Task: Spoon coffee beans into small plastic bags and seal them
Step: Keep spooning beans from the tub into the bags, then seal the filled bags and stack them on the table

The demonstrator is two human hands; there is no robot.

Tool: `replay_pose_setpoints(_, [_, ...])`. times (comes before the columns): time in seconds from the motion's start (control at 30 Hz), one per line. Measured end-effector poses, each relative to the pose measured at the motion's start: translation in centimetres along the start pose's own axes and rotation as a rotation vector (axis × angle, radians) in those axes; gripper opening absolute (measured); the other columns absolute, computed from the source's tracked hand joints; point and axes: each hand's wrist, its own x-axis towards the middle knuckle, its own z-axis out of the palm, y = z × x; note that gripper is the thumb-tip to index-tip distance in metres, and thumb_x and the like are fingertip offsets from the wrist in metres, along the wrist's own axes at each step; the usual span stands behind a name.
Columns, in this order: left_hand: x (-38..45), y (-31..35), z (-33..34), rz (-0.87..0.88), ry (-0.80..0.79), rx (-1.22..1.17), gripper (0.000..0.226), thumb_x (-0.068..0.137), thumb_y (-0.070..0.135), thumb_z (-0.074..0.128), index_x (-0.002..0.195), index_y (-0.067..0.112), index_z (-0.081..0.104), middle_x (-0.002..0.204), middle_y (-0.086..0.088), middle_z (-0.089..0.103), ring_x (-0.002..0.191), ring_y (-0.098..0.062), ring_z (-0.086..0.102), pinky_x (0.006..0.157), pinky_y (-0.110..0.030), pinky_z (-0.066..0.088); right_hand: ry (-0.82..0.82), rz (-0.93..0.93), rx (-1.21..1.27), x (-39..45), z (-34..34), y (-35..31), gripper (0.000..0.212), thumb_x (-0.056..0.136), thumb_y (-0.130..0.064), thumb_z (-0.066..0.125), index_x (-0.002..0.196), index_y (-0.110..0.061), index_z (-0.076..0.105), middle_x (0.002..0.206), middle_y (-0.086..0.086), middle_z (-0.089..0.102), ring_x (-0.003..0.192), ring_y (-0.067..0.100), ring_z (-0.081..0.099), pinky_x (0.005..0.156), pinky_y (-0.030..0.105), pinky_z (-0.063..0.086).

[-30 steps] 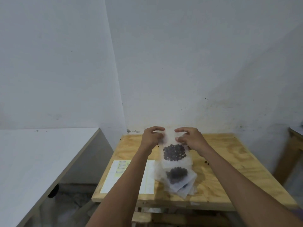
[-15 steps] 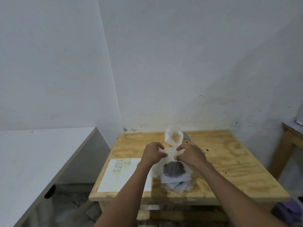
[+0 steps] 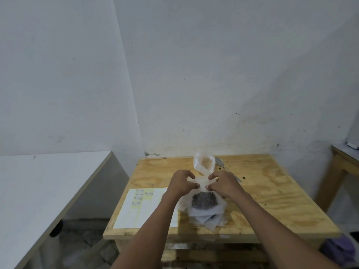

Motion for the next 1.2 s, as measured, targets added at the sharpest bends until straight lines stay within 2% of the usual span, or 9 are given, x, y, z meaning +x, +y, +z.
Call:
replay_pose_setpoints(0.17, [0.0, -0.2, 0.2, -0.01, -0.015, -0.016, 0.041, 0.079, 0.033, 0.086, 0.113, 0.015, 0.072, 0.125, -0.007, 0.062, 0.114, -0.021, 0.059, 0.087, -0.03, 0.047, -0.011, 0.019, 0.037, -0.1, 0.1, 0.0, 0.042, 0.076, -0.033, 0.086, 0.114, -0.026, 0.071, 0.094, -0.009, 0.061, 0.084, 0.01, 0.065, 0.08, 0.043, 0.062])
replay_pose_setpoints(0.33, [-0.2, -0.3, 0.3, -0.033, -0.006, -0.098, 0.039, 0.078, 0.026, 0.088, 0.111, 0.014, 0.072, 0.121, -0.006, 0.06, 0.106, -0.02, 0.059, 0.064, -0.02, 0.045, 0.007, 0.028, 0.059, 0.2, 0.3, -0.1, 0.041, 0.077, -0.026, 0.088, 0.114, -0.02, 0.073, 0.104, -0.002, 0.067, 0.08, 0.004, 0.062, 0.076, 0.03, 0.053])
replay_pose_setpoints(0.53, [0.5, -0.4, -0.4, -0.074, 0.033, -0.314, 0.026, 0.078, -0.003, 0.081, 0.099, 0.011, 0.075, 0.116, -0.012, 0.062, 0.083, -0.023, 0.064, 0.061, -0.028, 0.059, 0.078, 0.047, 0.251, 0.7, -0.5, -0.8, 0.024, 0.082, -0.007, 0.082, 0.103, -0.018, 0.078, 0.113, -0.002, 0.061, 0.089, 0.012, 0.06, 0.06, 0.018, 0.043])
replay_pose_setpoints(0.63, [0.8, 0.2, -1.5, -0.065, 0.062, -0.452, 0.026, 0.079, -0.01, 0.076, 0.098, 0.007, 0.075, 0.112, -0.016, 0.064, 0.08, -0.022, 0.064, 0.058, -0.025, 0.056, 0.1, 0.023, 0.406, 1.2, -1.0, -2.0, 0.021, 0.081, -0.005, 0.076, 0.086, -0.025, 0.08, 0.116, -0.002, 0.07, 0.098, 0.017, 0.067, 0.079, 0.033, 0.059])
replay_pose_setpoints(0.73, [0.9, 0.5, -3.6, -0.055, 0.089, -0.639, 0.021, 0.081, -0.006, 0.077, 0.098, 0.006, 0.073, 0.102, -0.017, 0.069, 0.077, -0.023, 0.067, 0.062, -0.029, 0.056, 0.116, -0.026, 0.539, 1.4, -1.7, -3.7, 0.024, 0.081, -0.004, 0.073, 0.084, -0.027, 0.08, 0.109, 0.0, 0.075, 0.101, 0.02, 0.07, 0.09, 0.041, 0.059])
replay_pose_setpoints(0.83, [0.9, -0.3, -6.6, -0.07, 0.149, -0.82, 0.015, 0.091, 0.013, 0.075, 0.104, 0.007, 0.071, 0.09, -0.013, 0.072, 0.071, -0.022, 0.067, 0.063, -0.034, 0.058, 0.115, -0.082, 0.671, 1.4, -2.6, -5.7, 0.022, 0.087, -0.005, 0.07, 0.095, -0.024, 0.079, 0.104, 0.002, 0.076, 0.089, 0.017, 0.069, 0.072, 0.03, 0.056])
replay_pose_setpoints(0.93, [1.2, -4.4, -9.5, -0.166, 0.267, -0.688, 0.015, 0.096, 0.019, 0.069, 0.105, 0.007, 0.07, 0.084, -0.014, 0.072, 0.062, -0.02, 0.063, 0.057, -0.031, 0.055, 0.14, -0.125, 0.775, 1.4, -3.0, -7.9, 0.021, 0.091, -0.004, 0.067, 0.1, -0.021, 0.076, 0.101, 0.005, 0.076, 0.078, 0.016, 0.071, 0.058, 0.024, 0.053])
replay_pose_setpoints(1.1, [0.4, -13.6, -11.8, -0.352, 0.348, -0.175, 0.022, 0.086, 0.01, 0.075, 0.108, 0.009, 0.069, 0.099, -0.016, 0.072, 0.074, -0.027, 0.068, 0.069, -0.036, 0.059, 0.252, -0.23, 0.792, 1.5, -2.3, -10.8, 0.028, 0.088, -0.011, 0.062, 0.1, -0.034, 0.073, 0.109, -0.005, 0.071, 0.09, 0.028, 0.075, 0.085, 0.048, 0.062])
replay_pose_setpoints(1.2, [-0.5, -16.5, -11.2, -0.396, 0.332, -0.07, 0.034, 0.083, 0.006, 0.078, 0.116, 0.007, 0.068, 0.119, -0.016, 0.067, 0.086, -0.024, 0.066, 0.071, -0.035, 0.056, 0.235, -0.306, 0.809, 1.4, -1.7, -11.5, 0.034, 0.085, -0.01, 0.069, 0.105, -0.037, 0.071, 0.115, -0.008, 0.066, 0.103, 0.024, 0.072, 0.089, 0.046, 0.061])
